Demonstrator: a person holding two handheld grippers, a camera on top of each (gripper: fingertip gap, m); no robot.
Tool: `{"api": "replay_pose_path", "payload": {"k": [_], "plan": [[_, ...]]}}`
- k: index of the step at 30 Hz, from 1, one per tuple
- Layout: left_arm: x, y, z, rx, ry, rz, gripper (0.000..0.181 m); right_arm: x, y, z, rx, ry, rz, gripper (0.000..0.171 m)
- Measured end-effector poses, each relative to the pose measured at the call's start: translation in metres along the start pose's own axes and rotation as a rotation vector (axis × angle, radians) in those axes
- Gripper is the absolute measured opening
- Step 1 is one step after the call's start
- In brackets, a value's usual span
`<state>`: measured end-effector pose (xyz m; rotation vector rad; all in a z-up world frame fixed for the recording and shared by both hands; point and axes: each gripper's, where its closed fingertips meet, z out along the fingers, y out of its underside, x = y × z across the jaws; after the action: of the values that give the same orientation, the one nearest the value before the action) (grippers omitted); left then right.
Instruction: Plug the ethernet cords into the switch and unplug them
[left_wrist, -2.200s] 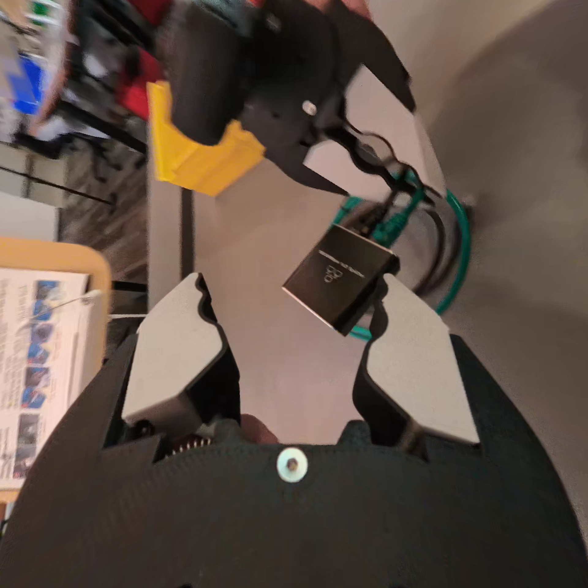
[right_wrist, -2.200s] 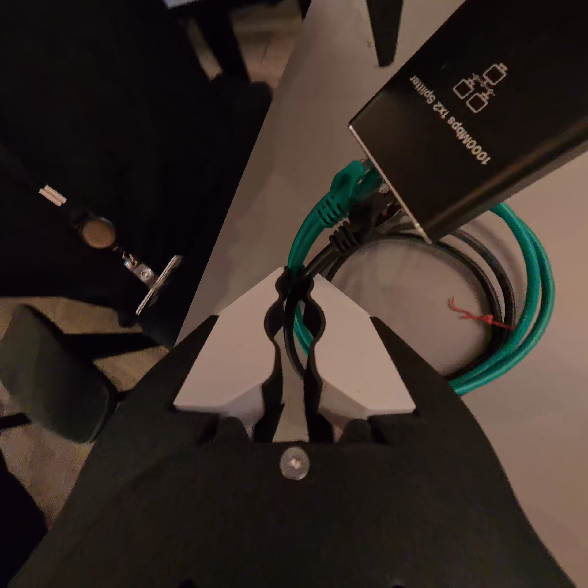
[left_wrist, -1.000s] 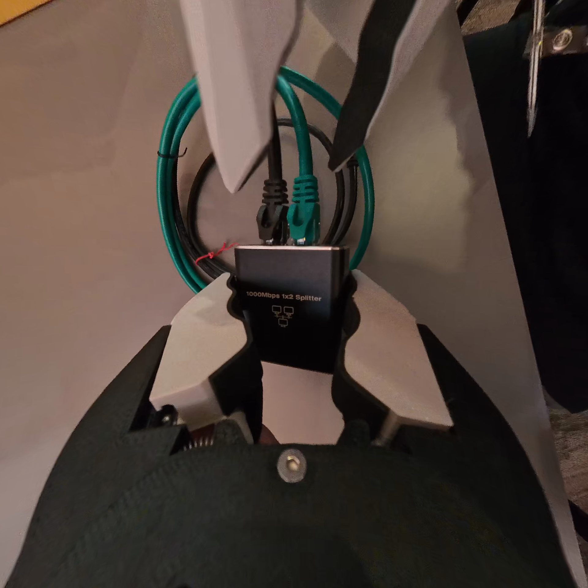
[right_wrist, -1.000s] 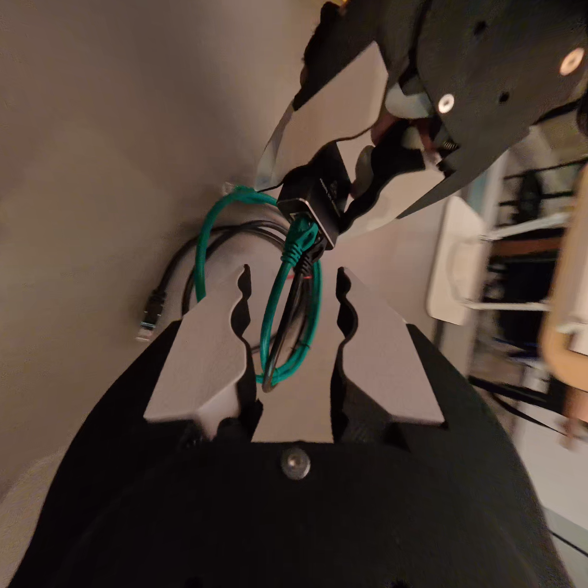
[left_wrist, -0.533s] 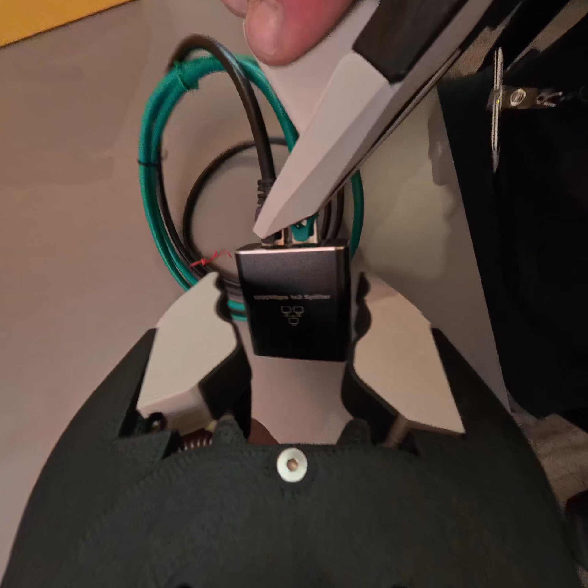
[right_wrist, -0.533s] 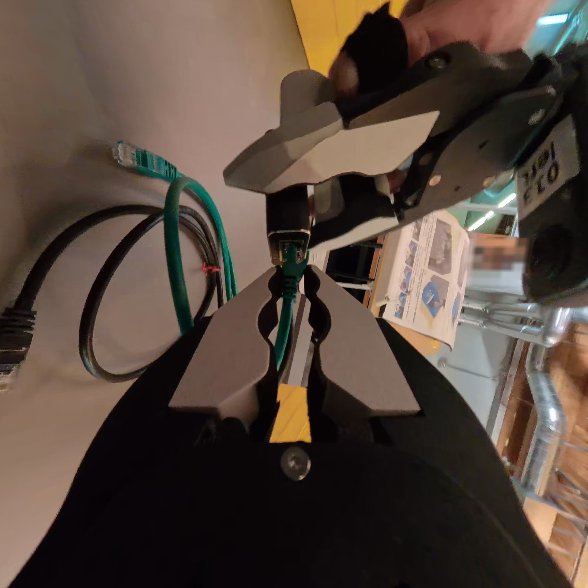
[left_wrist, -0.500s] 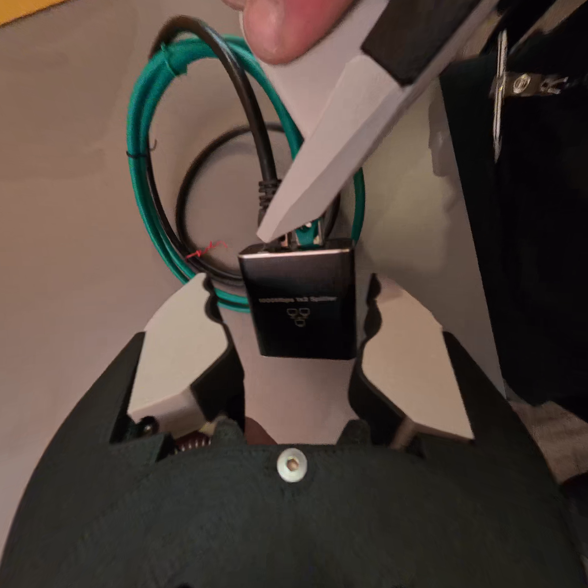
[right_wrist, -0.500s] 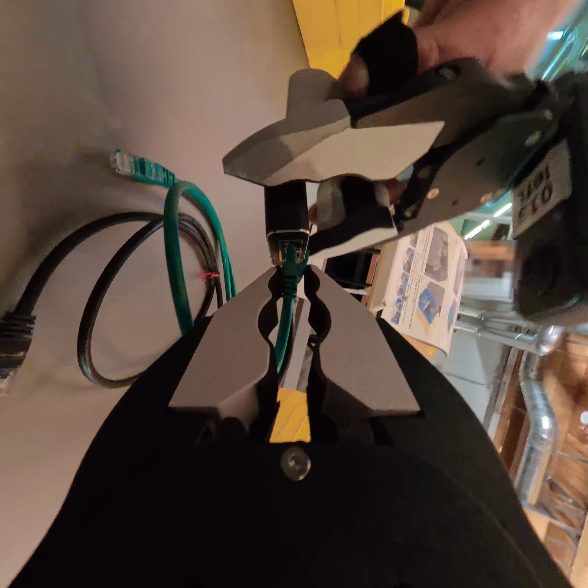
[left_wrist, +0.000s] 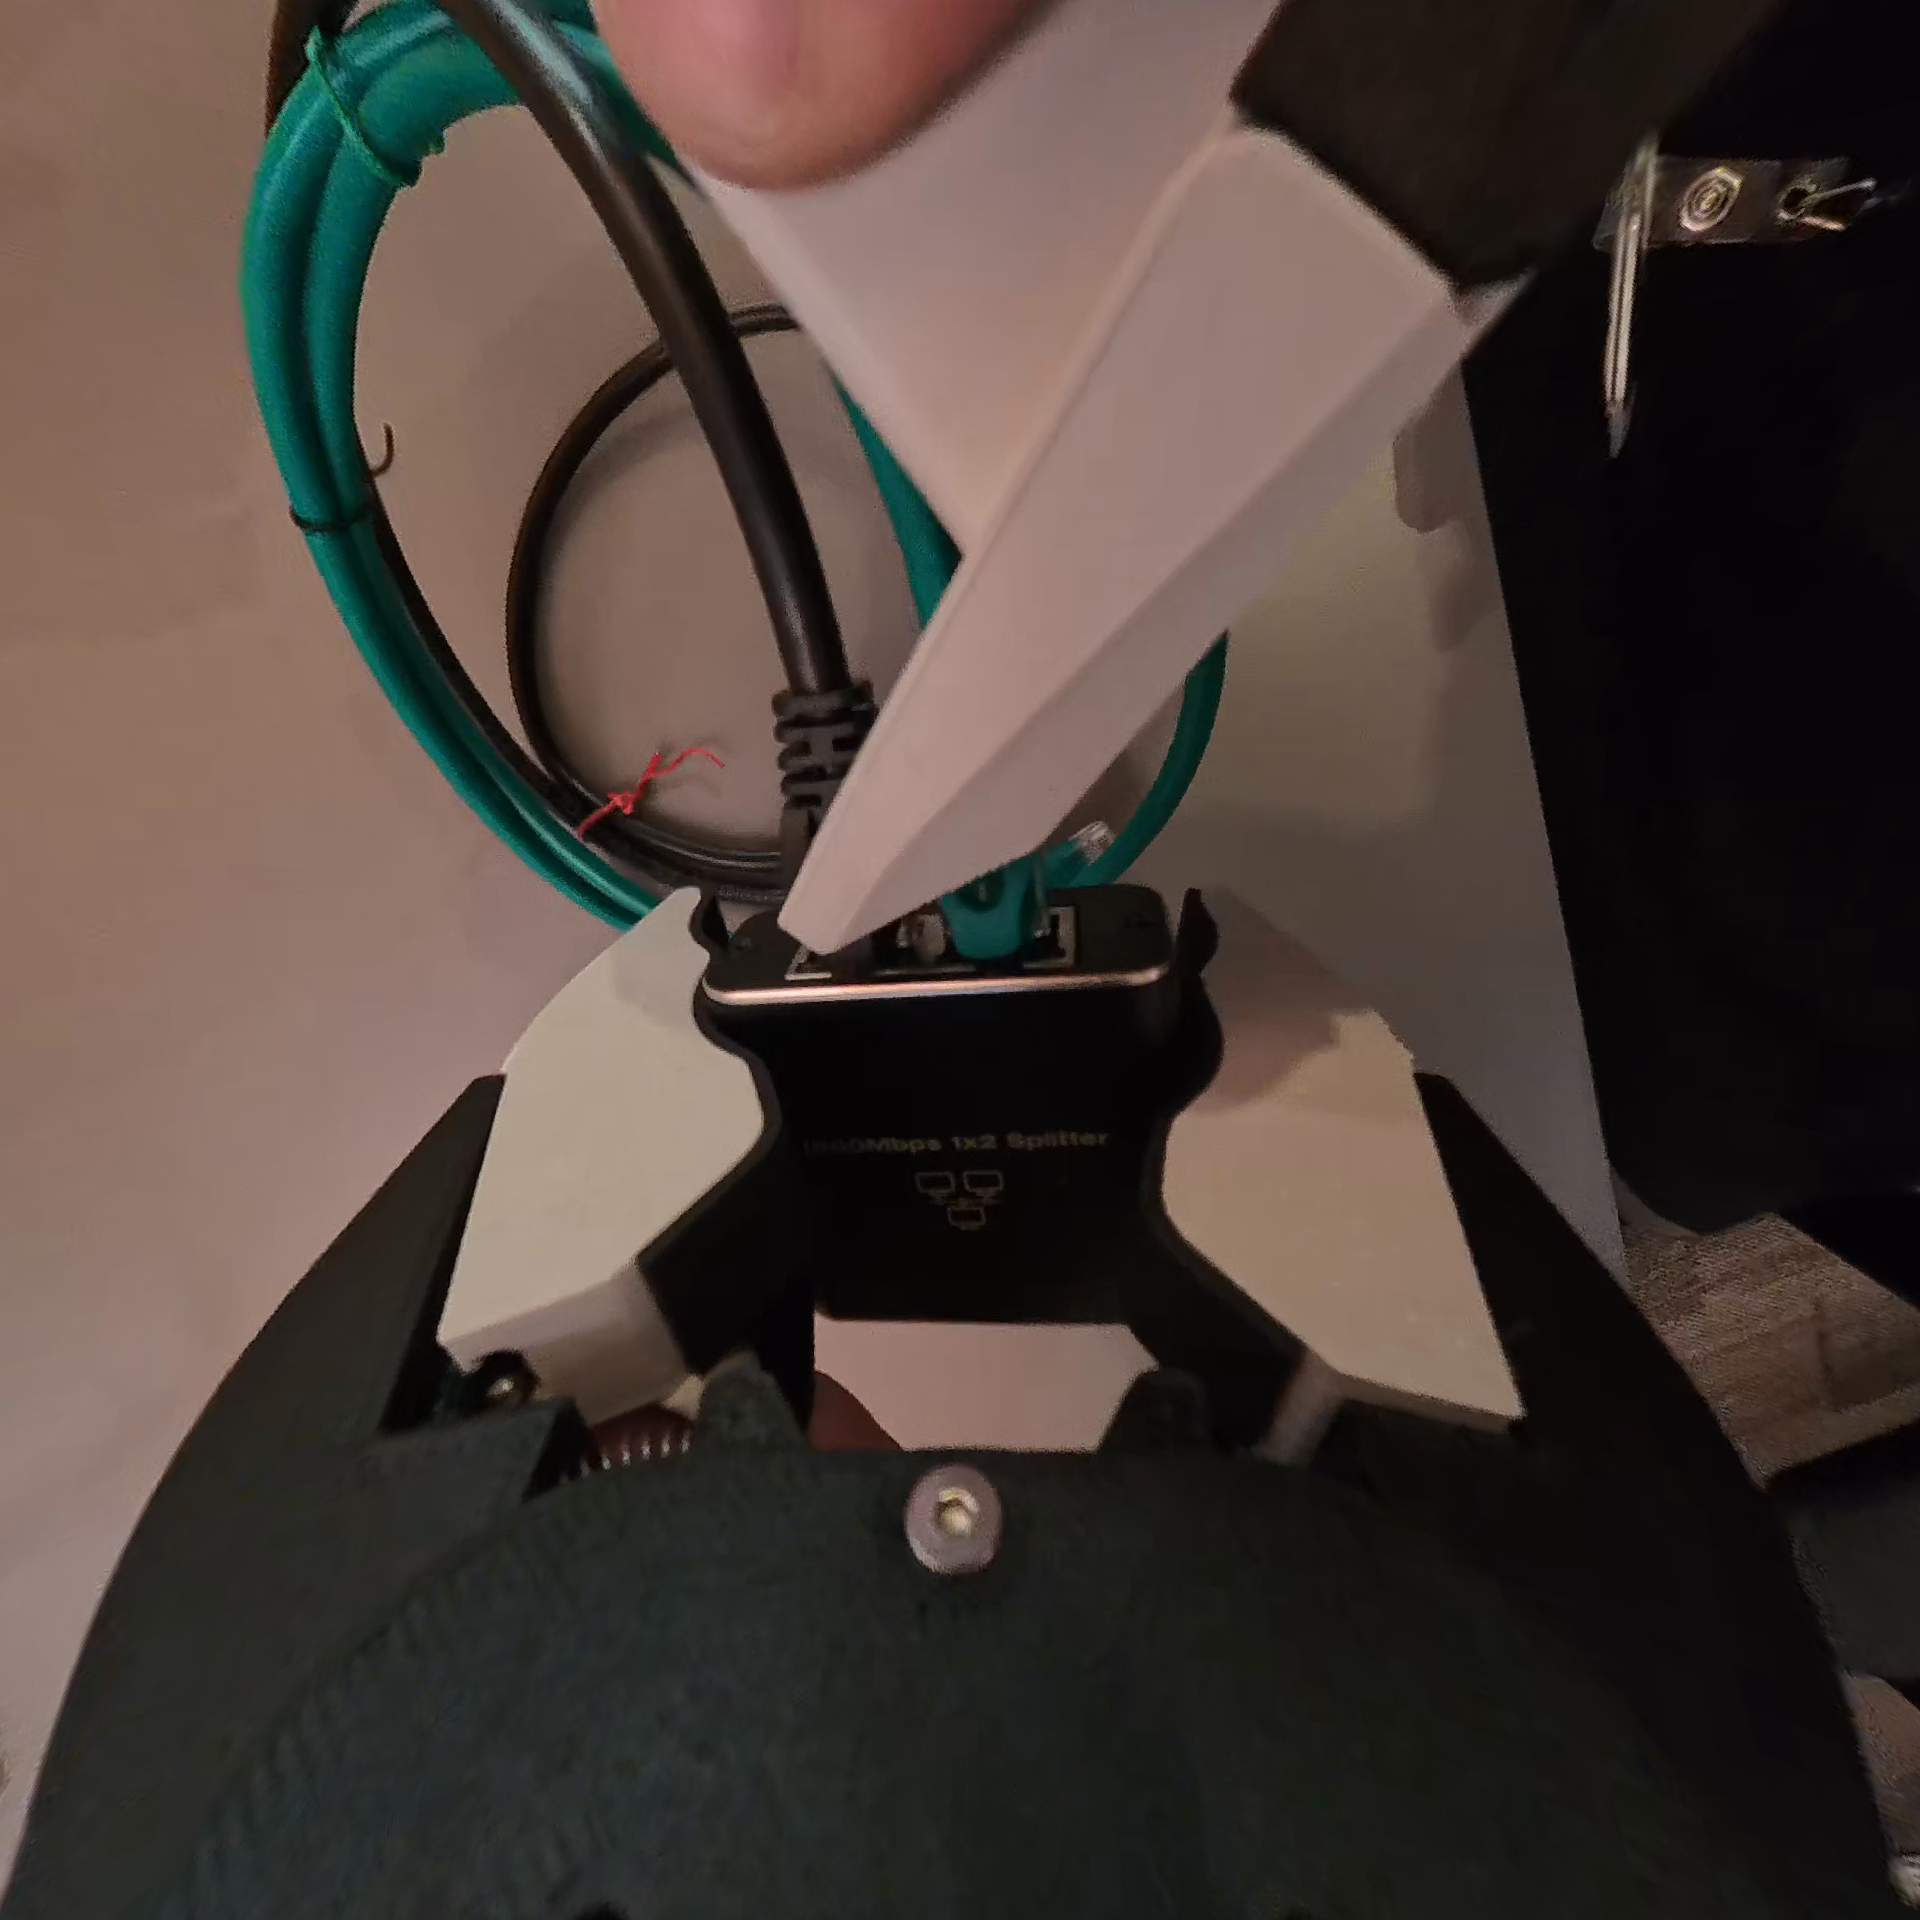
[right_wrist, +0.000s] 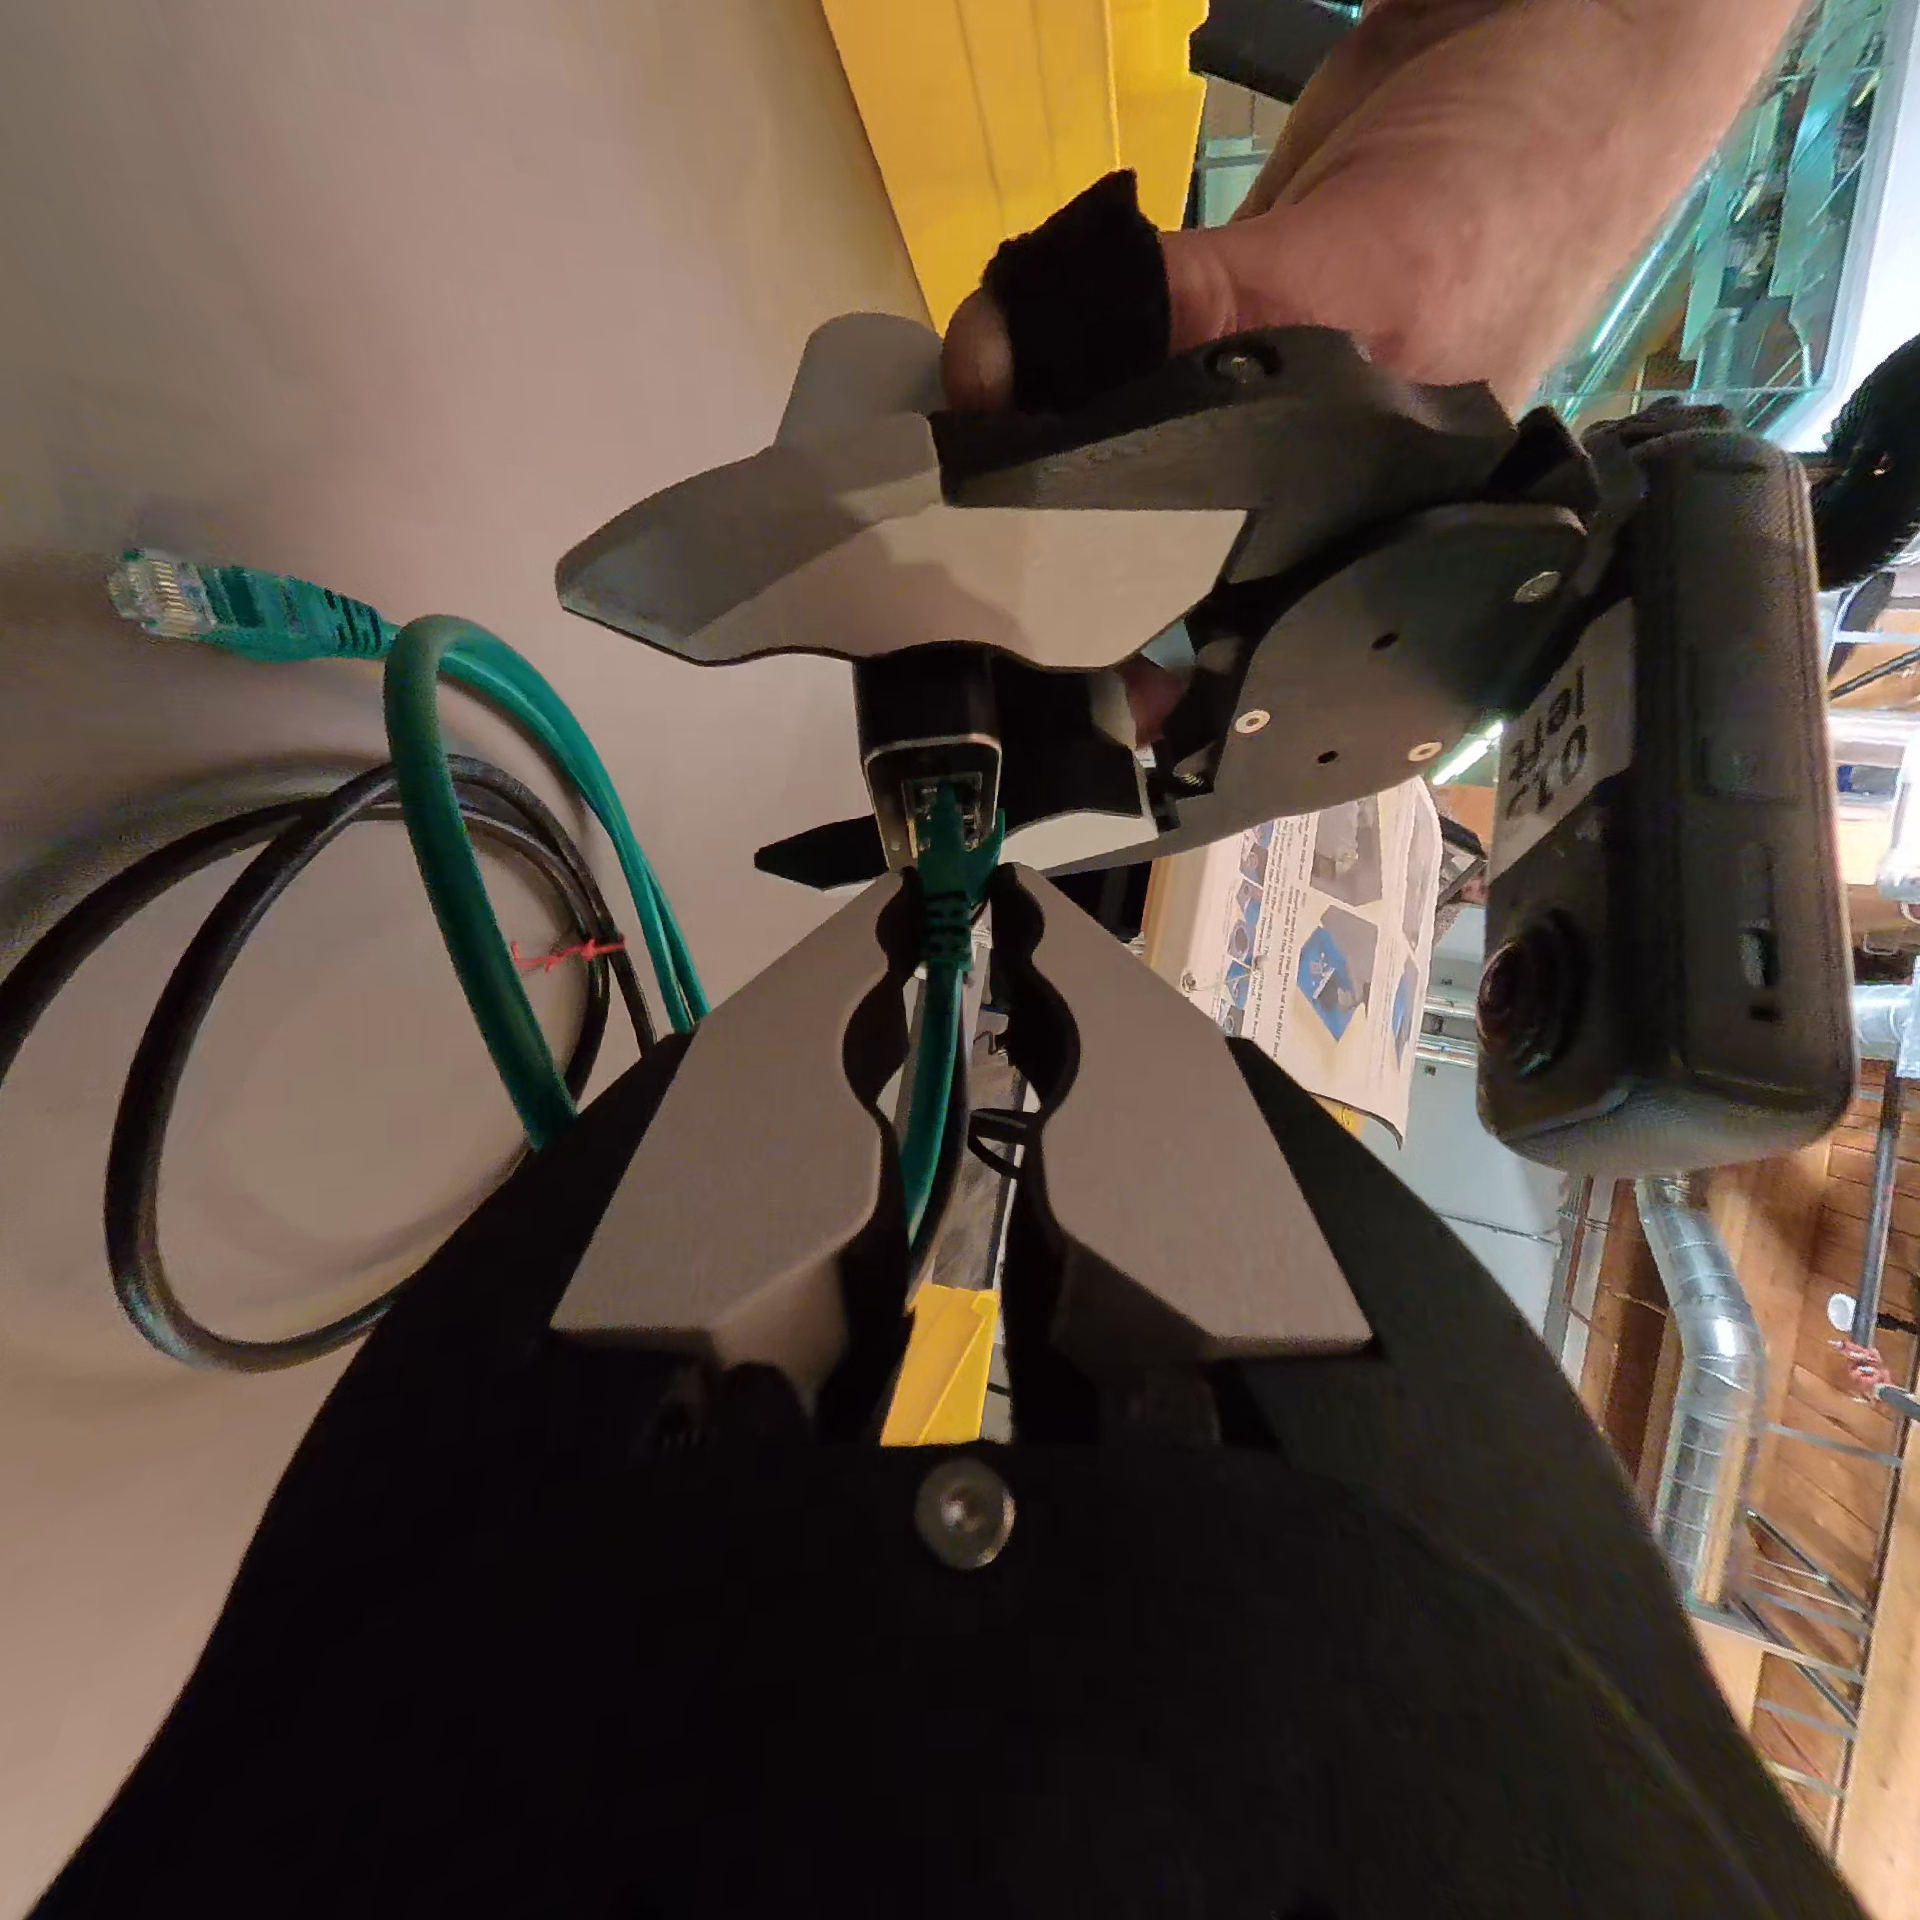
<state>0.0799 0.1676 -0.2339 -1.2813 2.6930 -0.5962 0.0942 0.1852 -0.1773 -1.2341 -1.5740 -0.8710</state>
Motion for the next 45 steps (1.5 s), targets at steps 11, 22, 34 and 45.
{"api": "replay_pose_path", "payload": {"k": [11, 22, 34, 45], "plan": [[-0.003, -0.003, -0.006, -0.014, 0.025, -0.007, 0.077, 0.006, 0.0, -0.007, 0.08, 0.007, 0.097, 0.03], [-0.001, -0.015, -0.022, 0.015, 0.178, -0.127, 0.077, 0.022, -0.006, -0.031, 0.276, -0.168, 0.305, 0.02], [0.002, -0.021, -0.031, -0.016, 0.263, -0.16, 0.077, 0.029, 0.007, -0.021, 0.216, -0.198, 0.134, 0.014], [0.002, -0.021, -0.032, -0.064, 0.282, -0.146, 0.077, 0.028, 0.005, -0.02, 0.233, -0.231, 0.096, 0.016]]}}
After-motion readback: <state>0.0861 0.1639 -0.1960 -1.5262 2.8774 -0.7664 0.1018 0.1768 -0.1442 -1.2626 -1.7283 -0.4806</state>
